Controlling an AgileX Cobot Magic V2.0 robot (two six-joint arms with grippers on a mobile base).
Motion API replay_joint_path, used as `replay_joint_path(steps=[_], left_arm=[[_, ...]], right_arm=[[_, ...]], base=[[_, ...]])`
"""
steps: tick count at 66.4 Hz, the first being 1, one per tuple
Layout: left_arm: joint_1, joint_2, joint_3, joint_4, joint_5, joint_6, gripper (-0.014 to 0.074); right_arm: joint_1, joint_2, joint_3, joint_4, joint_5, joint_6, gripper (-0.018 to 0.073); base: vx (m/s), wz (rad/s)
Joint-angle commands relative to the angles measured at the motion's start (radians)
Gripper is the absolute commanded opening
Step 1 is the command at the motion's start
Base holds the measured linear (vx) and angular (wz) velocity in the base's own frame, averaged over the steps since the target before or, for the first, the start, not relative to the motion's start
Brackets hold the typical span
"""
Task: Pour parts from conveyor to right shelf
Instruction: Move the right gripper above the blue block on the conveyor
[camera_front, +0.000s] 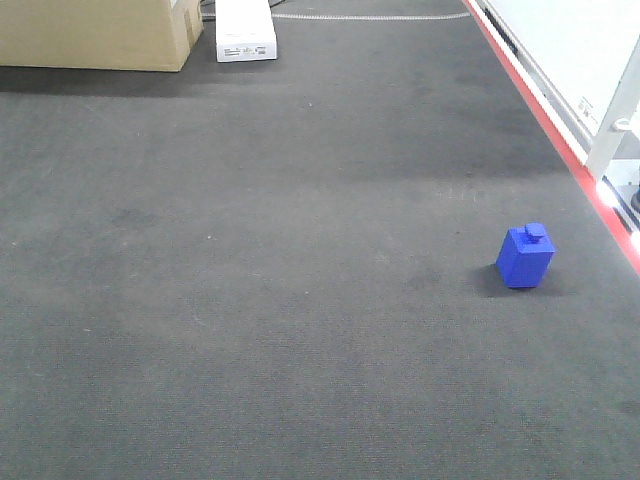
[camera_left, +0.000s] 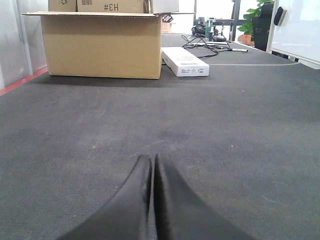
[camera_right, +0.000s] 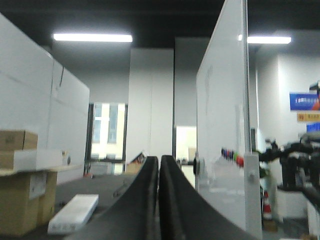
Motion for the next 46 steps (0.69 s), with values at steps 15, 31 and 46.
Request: replay_joint_path(steps=[15, 31, 46], left_arm=[[-0.005, -0.011, -0.02, -0.007, -0.079, -0.008, -0.0006], [-0.005, -0.011, -0.02, -0.007, -0.079, -0.008, -0.0006], [-0.005, -0.011, -0.02, -0.007, -0.079, -0.008, -0.0006]], right_arm=[[-0.002, 0.323, -0.379, -0.004, 0.264, -0.014, 0.001], [-0.002, 0.63, -0.502, 0.001, 0.41, -0.002, 0.0293], [-0.002, 0.748, -0.502, -0.01, 0.373, 0.01, 0.0678]], base=[[0.0, 0.0], [0.0, 0.0], [0.0, 0.0]])
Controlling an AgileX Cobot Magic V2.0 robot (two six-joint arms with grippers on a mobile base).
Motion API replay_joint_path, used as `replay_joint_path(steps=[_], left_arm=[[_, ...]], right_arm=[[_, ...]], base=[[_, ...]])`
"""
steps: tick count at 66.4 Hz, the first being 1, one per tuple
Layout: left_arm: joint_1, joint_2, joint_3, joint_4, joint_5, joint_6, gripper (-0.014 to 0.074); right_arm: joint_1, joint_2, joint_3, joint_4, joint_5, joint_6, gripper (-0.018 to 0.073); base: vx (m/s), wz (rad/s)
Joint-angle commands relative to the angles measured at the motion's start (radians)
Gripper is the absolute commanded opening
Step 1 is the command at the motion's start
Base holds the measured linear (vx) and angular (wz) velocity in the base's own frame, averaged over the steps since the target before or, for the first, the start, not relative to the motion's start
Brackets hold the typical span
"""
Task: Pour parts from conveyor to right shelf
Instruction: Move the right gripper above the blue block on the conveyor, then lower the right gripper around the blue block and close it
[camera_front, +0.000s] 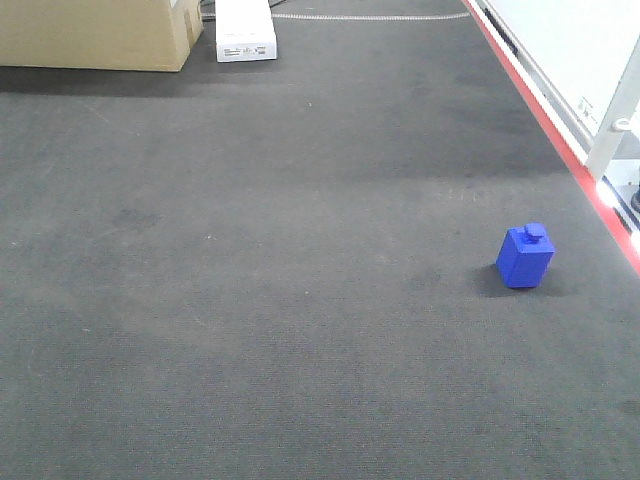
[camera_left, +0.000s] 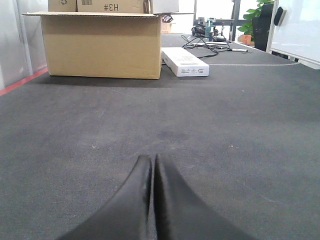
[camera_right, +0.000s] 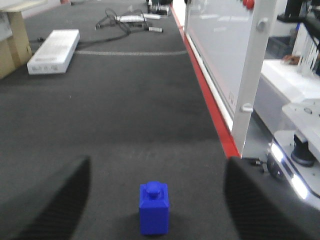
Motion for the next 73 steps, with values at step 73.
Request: replay_joint_path(steps=[73], left_arm=[[-0.005, -0.011, -0.02, -0.007, -0.079, -0.008, -0.0006]], right_arm=[[-0.002, 1.03, -1.043, 0.096, 1.005, -0.208, 0.0585]], base=[[0.0, 0.0]])
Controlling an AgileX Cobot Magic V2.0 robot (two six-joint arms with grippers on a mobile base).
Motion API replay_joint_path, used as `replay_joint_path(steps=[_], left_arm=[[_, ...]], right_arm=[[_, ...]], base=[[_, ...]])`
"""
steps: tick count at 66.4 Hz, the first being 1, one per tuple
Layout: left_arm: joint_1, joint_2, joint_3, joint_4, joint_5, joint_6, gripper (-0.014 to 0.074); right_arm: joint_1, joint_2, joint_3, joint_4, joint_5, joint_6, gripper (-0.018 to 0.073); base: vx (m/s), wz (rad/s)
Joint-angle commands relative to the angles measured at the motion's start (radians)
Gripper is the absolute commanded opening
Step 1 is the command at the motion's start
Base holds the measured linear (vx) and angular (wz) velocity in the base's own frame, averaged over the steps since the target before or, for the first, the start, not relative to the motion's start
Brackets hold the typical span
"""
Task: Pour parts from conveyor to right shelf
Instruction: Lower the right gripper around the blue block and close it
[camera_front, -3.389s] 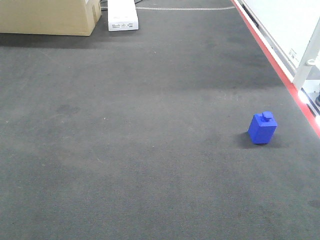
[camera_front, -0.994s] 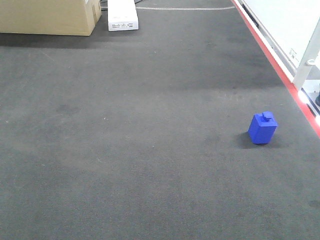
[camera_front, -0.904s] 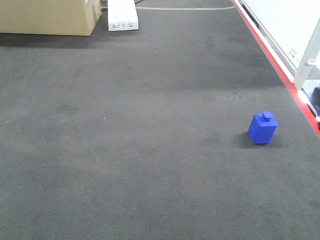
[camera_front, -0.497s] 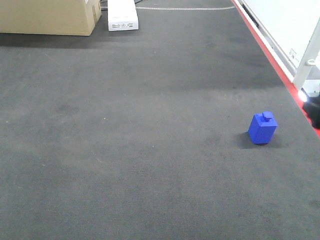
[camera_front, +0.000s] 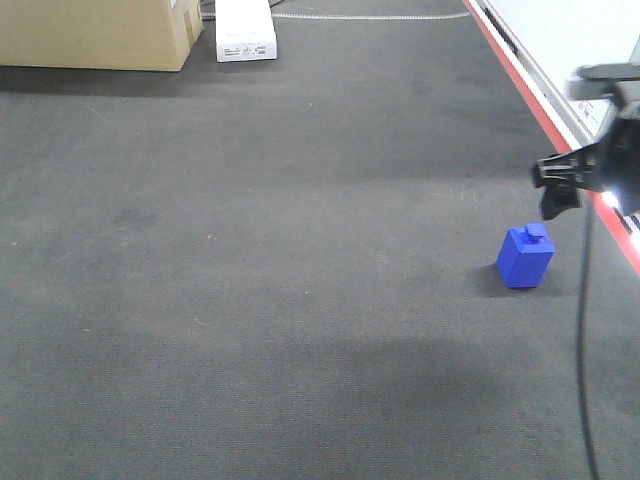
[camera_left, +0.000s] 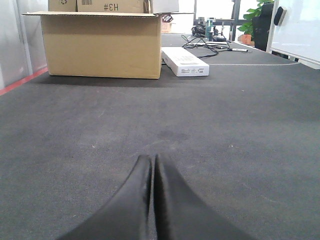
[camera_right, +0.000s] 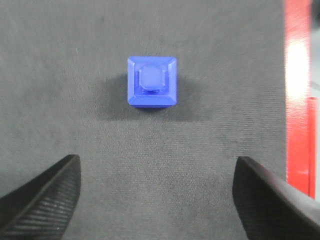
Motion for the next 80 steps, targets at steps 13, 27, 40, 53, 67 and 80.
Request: replay_joint_path(steps=[13, 27, 40, 53, 67, 80], left_arm=[[-0.005, -0.011, -0.02, -0.007, -0.079, -0.008, -0.0006], [-0.005, -0.011, -0.02, -0.007, -0.079, -0.008, -0.0006], [-0.005, -0.011, -0.02, -0.007, -0.079, -0.008, -0.0006], [-0.005, -0.011, -0.02, -0.007, -0.079, -0.008, -0.0006], [-0.005, -0.011, -0.02, -0.007, -0.079, -0.008, -0.0006], [-0.005, -0.011, -0.02, -0.007, -0.079, -0.008, -0.0006]], right_arm=[[-0.002, 0.205, -0.283, 0.003, 0.118, -0.072, 0.0585], [-0.002, 0.298, -0.365, 0.002, 0.132, -0.074, 0.0585], [-0.004, 0.368, -0.366, 0.003, 0.13, -0.074, 0.0585], [-0.004, 0.424, -0.366, 0.003, 0.109, -0.074, 0.0585], [-0.004, 0.469, -0.366, 0.003, 0.1, -0.074, 0.0564], [-0.004, 0.477, -0.366, 0.003, 0.085, -0.07, 0.0343]], base=[[0.0, 0.0], [0.0, 0.0], [0.0, 0.0], [0.0, 0.0], [0.0, 0.0], [0.0, 0.0]])
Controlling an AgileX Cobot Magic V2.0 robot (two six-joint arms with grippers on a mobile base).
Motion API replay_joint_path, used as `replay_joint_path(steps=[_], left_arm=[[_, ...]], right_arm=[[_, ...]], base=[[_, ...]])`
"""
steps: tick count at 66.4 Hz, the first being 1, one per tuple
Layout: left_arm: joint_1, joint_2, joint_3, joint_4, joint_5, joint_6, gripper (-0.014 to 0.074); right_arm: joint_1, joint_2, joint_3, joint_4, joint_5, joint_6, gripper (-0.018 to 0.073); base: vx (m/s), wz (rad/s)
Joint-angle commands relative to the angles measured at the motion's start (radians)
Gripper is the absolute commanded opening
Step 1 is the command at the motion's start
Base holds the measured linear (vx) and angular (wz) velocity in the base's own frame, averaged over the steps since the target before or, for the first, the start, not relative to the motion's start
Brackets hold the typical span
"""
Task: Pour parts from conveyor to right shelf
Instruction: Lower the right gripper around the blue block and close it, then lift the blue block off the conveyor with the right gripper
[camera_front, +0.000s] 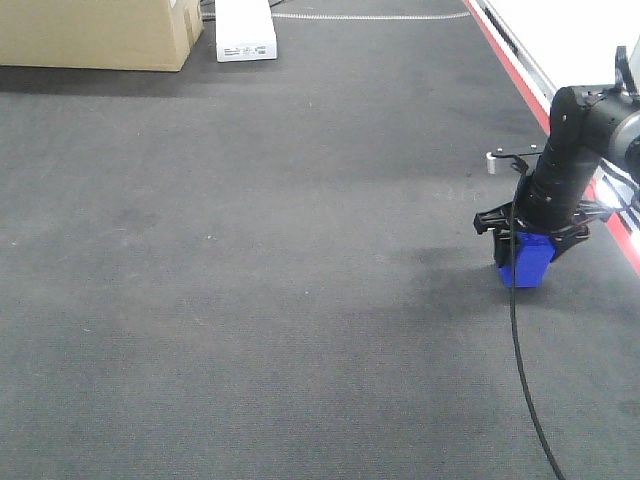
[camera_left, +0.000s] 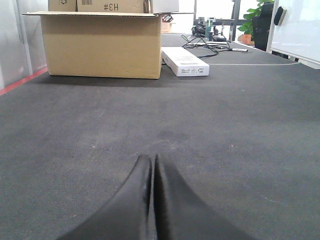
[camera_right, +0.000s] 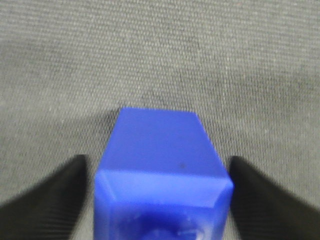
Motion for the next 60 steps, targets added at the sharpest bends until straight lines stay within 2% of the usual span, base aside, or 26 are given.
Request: replay_joint_path(steps=[1, 10, 33, 43, 60], left_arm=[[-0.005, -0.011, -0.02, -0.007, -0.079, -0.008, -0.0006], [-0.005, -0.011, -0.02, -0.007, -0.079, -0.008, -0.0006], [-0.005, -0.011, -0.02, -0.007, -0.079, -0.008, -0.0006], [-0.005, -0.011, -0.02, -0.007, -0.079, -0.008, -0.0006], [-0.005, -0.011, -0.02, -0.007, -0.079, -0.008, -0.0006]], right_arm=[[-0.004, -0.057, -0.031, -0.003, -0.016, -0.007, 0.0314], [-0.004, -0.057, -0.031, -0.02, -0.017, -0.007, -0.0013], [-0.002, -0.168, -0.037, -0.002, -0.015, 0.0, -0.0006], [-0.002, -0.299, -0.037, 0.033, -0.016, 0.001, -0.0004], [-0.002, -0.545, -0.034, 0.035, -0.047, -0.001, -0.0005]], base=[[0.0, 0.0], [0.0, 0.0], [0.0, 0.0], [0.0, 0.0], [0.0, 0.0]])
